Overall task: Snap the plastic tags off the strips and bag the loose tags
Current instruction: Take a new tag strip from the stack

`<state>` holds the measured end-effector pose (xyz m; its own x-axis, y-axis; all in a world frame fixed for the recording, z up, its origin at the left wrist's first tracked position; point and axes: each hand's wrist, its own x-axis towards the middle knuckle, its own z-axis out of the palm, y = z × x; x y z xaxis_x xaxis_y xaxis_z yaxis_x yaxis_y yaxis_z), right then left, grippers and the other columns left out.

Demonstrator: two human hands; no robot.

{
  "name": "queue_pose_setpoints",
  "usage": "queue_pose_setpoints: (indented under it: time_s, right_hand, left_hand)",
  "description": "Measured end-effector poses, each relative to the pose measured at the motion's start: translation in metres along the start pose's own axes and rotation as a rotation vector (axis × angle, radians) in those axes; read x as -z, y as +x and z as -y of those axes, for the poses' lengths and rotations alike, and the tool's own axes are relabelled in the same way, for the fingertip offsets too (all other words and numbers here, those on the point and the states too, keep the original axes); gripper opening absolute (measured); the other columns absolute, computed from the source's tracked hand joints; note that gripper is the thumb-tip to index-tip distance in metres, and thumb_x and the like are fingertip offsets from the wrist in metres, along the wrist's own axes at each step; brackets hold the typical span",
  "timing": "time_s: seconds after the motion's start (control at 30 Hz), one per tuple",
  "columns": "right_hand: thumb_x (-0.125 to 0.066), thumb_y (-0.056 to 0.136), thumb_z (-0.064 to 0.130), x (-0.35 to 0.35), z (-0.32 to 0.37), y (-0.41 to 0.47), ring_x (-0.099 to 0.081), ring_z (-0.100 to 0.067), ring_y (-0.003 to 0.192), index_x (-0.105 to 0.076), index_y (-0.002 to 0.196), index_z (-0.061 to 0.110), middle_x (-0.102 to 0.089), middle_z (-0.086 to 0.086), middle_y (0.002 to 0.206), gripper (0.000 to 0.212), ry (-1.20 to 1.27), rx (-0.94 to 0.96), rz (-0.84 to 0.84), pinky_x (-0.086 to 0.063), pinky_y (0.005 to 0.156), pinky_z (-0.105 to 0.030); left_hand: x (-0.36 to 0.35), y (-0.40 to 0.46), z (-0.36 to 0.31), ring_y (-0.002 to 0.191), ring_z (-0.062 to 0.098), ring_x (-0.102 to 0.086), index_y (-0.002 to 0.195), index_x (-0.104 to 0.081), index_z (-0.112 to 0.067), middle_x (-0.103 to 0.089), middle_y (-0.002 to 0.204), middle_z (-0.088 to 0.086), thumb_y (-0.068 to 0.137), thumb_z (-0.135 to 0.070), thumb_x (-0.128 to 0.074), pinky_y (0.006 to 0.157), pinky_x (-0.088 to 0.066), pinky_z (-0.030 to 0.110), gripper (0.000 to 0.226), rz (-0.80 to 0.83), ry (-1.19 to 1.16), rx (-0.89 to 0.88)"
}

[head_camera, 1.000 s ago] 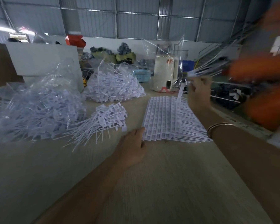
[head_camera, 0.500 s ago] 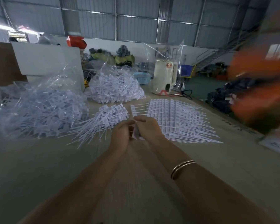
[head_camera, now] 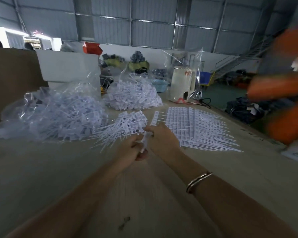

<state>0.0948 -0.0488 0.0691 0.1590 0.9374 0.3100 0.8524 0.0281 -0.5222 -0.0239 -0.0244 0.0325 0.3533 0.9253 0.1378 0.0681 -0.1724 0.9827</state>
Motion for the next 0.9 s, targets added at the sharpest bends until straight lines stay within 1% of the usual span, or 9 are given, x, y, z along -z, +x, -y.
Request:
queue_pose_setpoints:
  time_s: [0.13, 0.23, 0.33, 0.4, 0.47, 0.5, 0.57, 0.7, 0.9]
  right_hand:
    - [-0.051, 0.087, 0.015, 0.006, 0.002, -0.002, -0.051, -0.027, 0.105, -0.054, 0.122, 0.03, -0.042, -0.007, 0.121, 0.039, -0.532, 0.286, -0.066, -0.041, 0.086, -0.038]
    - [-0.048, 0.088, 0.018, 0.009, 0.005, 0.004, -0.046, -0.023, 0.111, -0.057, 0.114, 0.023, -0.047, -0.002, 0.121, 0.028, -0.556, 0.516, -0.062, -0.029, 0.095, -0.035]
    - [-0.049, 0.09, 0.017, 0.013, 0.01, 0.01, -0.056, -0.019, 0.101, -0.059, 0.104, 0.016, -0.059, -0.001, 0.104, 0.017, -0.524, 0.705, -0.039, -0.009, 0.11, -0.034]
    - [-0.054, 0.089, 0.015, 0.013, 0.013, 0.012, -0.06, -0.023, 0.092, -0.062, 0.106, 0.014, -0.062, -0.004, 0.098, 0.019, -0.56, 0.79, -0.036, -0.018, 0.11, -0.041]
    - [-0.061, 0.085, 0.013, 0.013, 0.018, 0.011, -0.06, -0.029, 0.082, -0.066, 0.107, 0.013, -0.062, -0.009, 0.091, 0.022, -0.566, 0.851, -0.043, -0.042, 0.087, -0.042]
    - [-0.064, 0.083, 0.013, 0.014, 0.021, 0.009, -0.058, -0.029, 0.079, -0.067, 0.107, 0.012, -0.06, -0.01, 0.088, 0.024, -0.553, 0.865, -0.052, -0.044, 0.075, -0.038]
    - [-0.065, 0.082, 0.015, 0.016, 0.027, 0.006, -0.055, -0.029, 0.078, -0.068, 0.109, 0.014, -0.057, -0.01, 0.086, 0.026, -0.549, 0.872, -0.079, -0.04, 0.067, -0.035]
    - [-0.055, 0.083, 0.019, 0.012, 0.042, -0.004, -0.054, -0.03, 0.088, -0.067, 0.11, 0.015, -0.056, -0.011, 0.099, 0.03, -0.653, 0.829, -0.047, -0.032, 0.068, -0.035]
    - [-0.043, 0.084, 0.037, -0.002, 0.045, -0.011, -0.055, -0.028, 0.094, -0.064, 0.109, 0.023, -0.057, -0.007, 0.102, 0.035, -0.64, 0.634, 0.047, -0.029, 0.073, -0.033]
  left_hand:
    - [0.022, -0.008, 0.003, 0.04, 0.005, -0.048, 0.113, -0.055, -0.01, -0.053, 0.056, 0.004, 0.095, 0.005, -0.036, 0.041, -0.037, 0.016, 0.03, -0.012, -0.024, 0.023]
    - [0.039, -0.012, 0.007, 0.041, 0.005, -0.047, 0.108, -0.058, -0.007, -0.051, 0.058, 0.005, 0.097, 0.002, -0.038, 0.042, -0.037, 0.015, 0.025, -0.072, -0.023, 0.024]
    - [0.051, -0.016, 0.009, 0.044, 0.004, -0.045, 0.106, -0.057, -0.001, -0.048, 0.063, 0.007, 0.098, 0.0, -0.038, 0.044, -0.036, 0.014, 0.021, -0.091, 0.021, -0.018]
    - [0.056, -0.017, 0.009, 0.045, 0.002, -0.044, 0.099, -0.056, -0.002, -0.047, 0.063, 0.005, 0.098, 0.0, -0.038, 0.045, -0.036, 0.013, 0.019, -0.08, 0.027, -0.041]
    - [0.061, -0.018, 0.008, 0.044, 0.003, -0.043, 0.088, -0.057, -0.008, -0.045, 0.062, 0.003, 0.097, -0.001, -0.039, 0.046, -0.035, 0.014, 0.021, -0.1, 0.012, -0.048]
    - [0.064, -0.018, 0.007, 0.045, 0.005, -0.043, 0.082, -0.056, -0.011, -0.045, 0.061, 0.003, 0.097, -0.002, -0.041, 0.046, -0.035, 0.014, 0.023, -0.113, 0.004, -0.051]
    - [0.07, -0.018, 0.007, 0.048, 0.008, -0.042, 0.072, -0.053, -0.013, -0.045, 0.059, 0.001, 0.096, -0.004, -0.044, 0.046, -0.035, 0.014, 0.027, -0.125, 0.01, -0.061]
    - [0.079, -0.021, 0.009, 0.045, 0.002, -0.043, 0.07, -0.053, -0.013, -0.048, 0.056, -0.002, 0.094, -0.006, -0.048, 0.048, -0.037, 0.013, 0.025, -0.15, 0.074, -0.038]
    - [0.08, -0.032, 0.019, 0.059, 0.01, -0.05, 0.06, -0.056, -0.02, -0.057, 0.058, -0.006, 0.091, -0.017, -0.054, 0.063, -0.037, 0.029, 0.031, -0.192, 0.412, -0.075]
